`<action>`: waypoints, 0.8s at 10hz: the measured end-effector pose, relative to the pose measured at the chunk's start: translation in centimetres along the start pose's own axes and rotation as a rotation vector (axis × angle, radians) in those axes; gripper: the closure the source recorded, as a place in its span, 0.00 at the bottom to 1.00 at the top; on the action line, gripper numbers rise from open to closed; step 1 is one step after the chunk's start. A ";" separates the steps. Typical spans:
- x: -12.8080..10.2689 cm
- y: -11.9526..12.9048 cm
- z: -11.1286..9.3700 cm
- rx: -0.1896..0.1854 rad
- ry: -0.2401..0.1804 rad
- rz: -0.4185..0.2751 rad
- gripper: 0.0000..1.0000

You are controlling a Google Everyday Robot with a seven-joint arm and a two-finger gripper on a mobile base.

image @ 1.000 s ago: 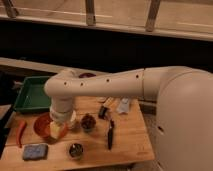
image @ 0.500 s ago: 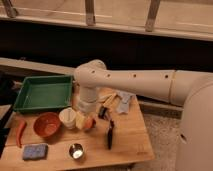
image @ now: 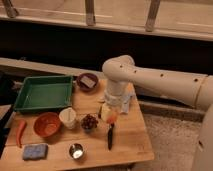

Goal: Place apple in table surface

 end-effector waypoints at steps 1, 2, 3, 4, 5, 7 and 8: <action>0.3 -0.9 -0.8 0.022 -0.013 0.024 1.00; 0.3 -0.8 -0.7 0.021 -0.012 0.023 1.00; 0.2 -0.7 -0.7 0.021 -0.012 0.019 1.00; 0.2 -0.7 -0.7 0.021 -0.012 0.020 1.00; 0.2 -0.7 -0.7 0.021 -0.012 0.020 1.00; 0.2 -0.8 -0.5 0.032 -0.014 0.032 1.00; -0.2 -1.2 -0.1 0.046 -0.028 0.064 1.00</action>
